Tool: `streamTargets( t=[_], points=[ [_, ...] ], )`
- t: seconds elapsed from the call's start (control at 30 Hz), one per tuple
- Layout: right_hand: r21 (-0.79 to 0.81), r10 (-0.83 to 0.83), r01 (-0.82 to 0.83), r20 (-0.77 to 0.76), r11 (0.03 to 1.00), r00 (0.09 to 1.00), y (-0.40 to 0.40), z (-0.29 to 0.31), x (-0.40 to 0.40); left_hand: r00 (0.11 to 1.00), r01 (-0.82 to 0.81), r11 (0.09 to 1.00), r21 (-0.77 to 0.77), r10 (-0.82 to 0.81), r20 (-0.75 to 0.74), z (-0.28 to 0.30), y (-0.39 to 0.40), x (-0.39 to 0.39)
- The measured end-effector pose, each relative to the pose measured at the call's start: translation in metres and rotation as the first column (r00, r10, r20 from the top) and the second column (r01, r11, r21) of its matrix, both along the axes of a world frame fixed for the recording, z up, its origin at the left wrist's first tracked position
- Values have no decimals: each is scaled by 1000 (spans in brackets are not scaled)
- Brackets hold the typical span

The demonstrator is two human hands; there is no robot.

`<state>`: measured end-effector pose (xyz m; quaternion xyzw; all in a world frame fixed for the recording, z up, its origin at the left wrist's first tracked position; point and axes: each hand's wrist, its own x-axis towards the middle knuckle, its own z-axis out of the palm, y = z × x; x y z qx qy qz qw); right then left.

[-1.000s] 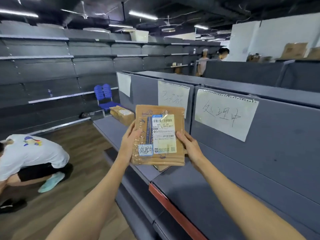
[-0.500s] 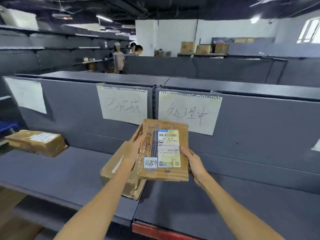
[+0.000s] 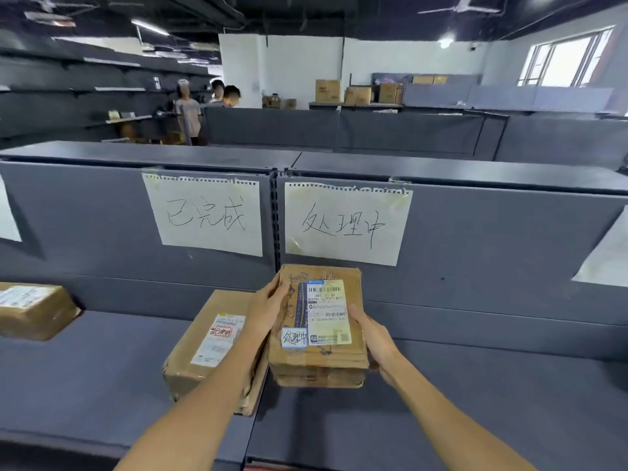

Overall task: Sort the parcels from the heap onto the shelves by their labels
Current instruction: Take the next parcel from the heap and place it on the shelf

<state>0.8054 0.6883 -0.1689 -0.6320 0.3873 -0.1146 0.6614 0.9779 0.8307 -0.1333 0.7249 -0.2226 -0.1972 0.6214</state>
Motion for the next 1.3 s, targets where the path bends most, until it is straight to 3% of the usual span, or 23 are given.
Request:
streamTargets(
  t=[0.13, 0.27, 0.43, 0.63, 0.77, 0.87, 1.03, 1.17, 1.3],
  points=[
    [74, -36, 44, -105, 996, 994, 3, -19, 8, 974, 76, 951, 300, -135, 183, -20, -3, 14],
    [142, -54, 75, -144, 987, 988, 4, -41, 22, 903, -18, 744, 668, -275, 331, -42, -12, 32],
    [111, -102, 121, -157, 986, 982, 4, -71, 38, 827, -156, 580, 800, -366, 427, -63, -12, 46],
    [-4, -185, 187, -176, 982, 967, 9, -72, 45, 762, -230, 523, 821, -428, 486, -80, -11, 48],
    [-40, -203, 199, -156, 979, 967, 6, -74, 47, 710, -298, 517, 803, -442, 548, -85, -11, 44],
    [-58, -183, 177, -138, 983, 973, 5, -72, 44, 727, -280, 518, 808, -436, 531, -80, -11, 44],
    [-219, -210, 182, -111, 959, 971, -15, -46, 15, 718, -194, 719, 667, -359, 596, -64, -10, 27],
    [-499, -305, 194, -151, 845, 940, -40, -10, -47, 640, -79, 840, 536, -370, 673, -41, -31, -9],
    [-694, -475, 245, -159, 677, 865, -57, 29, -137, 591, 88, 896, 435, -399, 702, -22, -76, -71]
  ],
)
